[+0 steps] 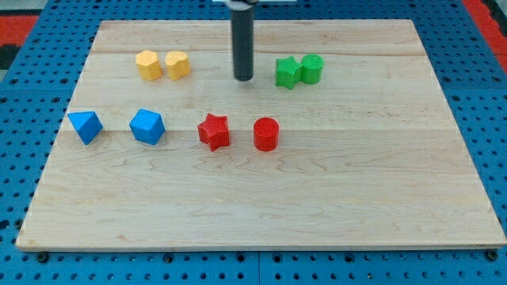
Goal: Move the red star into the red circle
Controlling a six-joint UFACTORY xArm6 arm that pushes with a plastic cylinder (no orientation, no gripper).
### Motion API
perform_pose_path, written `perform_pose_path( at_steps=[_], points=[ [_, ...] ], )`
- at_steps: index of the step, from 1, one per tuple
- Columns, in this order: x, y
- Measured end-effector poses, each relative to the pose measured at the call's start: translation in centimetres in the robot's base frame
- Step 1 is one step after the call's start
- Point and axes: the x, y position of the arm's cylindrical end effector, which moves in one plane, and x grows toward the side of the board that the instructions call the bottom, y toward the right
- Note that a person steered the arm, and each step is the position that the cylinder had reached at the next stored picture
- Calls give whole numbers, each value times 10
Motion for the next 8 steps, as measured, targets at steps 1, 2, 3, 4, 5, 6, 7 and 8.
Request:
perform_pose_path(
  at_steps=[1, 2, 3, 4, 5, 6, 7, 8],
  points=[
    [30, -16],
    [53, -52],
    [77, -74],
    [105, -92],
    [111, -52],
    [111, -16],
    [111, -10],
    [97, -40]
  ],
)
